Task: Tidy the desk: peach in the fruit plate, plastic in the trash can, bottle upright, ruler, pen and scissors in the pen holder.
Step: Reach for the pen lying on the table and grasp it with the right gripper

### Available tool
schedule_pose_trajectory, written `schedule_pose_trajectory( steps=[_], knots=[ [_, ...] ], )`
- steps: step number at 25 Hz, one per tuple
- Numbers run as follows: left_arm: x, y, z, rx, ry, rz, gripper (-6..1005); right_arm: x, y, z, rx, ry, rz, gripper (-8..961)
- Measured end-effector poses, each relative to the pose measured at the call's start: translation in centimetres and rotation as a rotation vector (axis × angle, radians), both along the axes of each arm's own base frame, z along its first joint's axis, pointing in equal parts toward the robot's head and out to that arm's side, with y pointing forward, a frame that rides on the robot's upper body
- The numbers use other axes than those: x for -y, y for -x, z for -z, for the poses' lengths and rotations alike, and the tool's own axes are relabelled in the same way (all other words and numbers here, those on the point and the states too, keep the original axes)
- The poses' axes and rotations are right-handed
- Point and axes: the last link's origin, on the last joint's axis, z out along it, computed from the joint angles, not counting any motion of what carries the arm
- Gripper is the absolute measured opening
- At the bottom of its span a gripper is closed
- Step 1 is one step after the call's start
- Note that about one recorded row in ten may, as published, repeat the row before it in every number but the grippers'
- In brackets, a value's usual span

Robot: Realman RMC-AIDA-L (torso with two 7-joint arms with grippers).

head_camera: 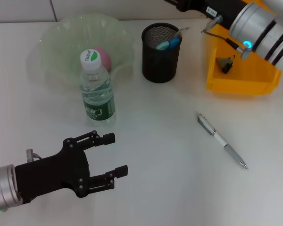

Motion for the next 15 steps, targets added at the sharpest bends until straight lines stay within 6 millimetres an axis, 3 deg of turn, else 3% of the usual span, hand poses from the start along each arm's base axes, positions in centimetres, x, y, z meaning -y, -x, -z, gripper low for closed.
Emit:
schedule_pose_trajectory(
  steps=[3,6,7,9,11,12,15],
  knots=[
    [-0.1,0.1,0.0,-0.005,-0.002,-0.006,774,0.8,0.5,-1.6,-0.053,0.041,-0.019,756],
    [-0.1,0.1,0.1,-0.007,0.000,-0.013,774,1.3,2.3,-3.1,-0.042,0.076,-0.016,810],
    [0.0,0.2,0.1,-0.007,0.001,-0.015,774,1.8,3.8,-4.5,-0.027,0.108,0.001,825],
    [-0.1,0.2,0.1,-0.009,0.003,-0.018,774,2.1,4.5,-4.9,-0.014,0.146,0.015,824],
    [-0.1,0.2,0.1,-0.011,0.001,-0.020,775,2.8,6.1,-5.5,0.056,0.244,0.045,823],
    [-0.2,0.2,0.2,-0.012,0.001,-0.020,775,3.5,6.9,-5.7,0.173,0.349,0.107,823],
    [-0.4,0.2,0.3,-0.019,-0.001,-0.021,775,4.3,7.1,-5.6,0.306,0.460,0.197,822]
  ],
)
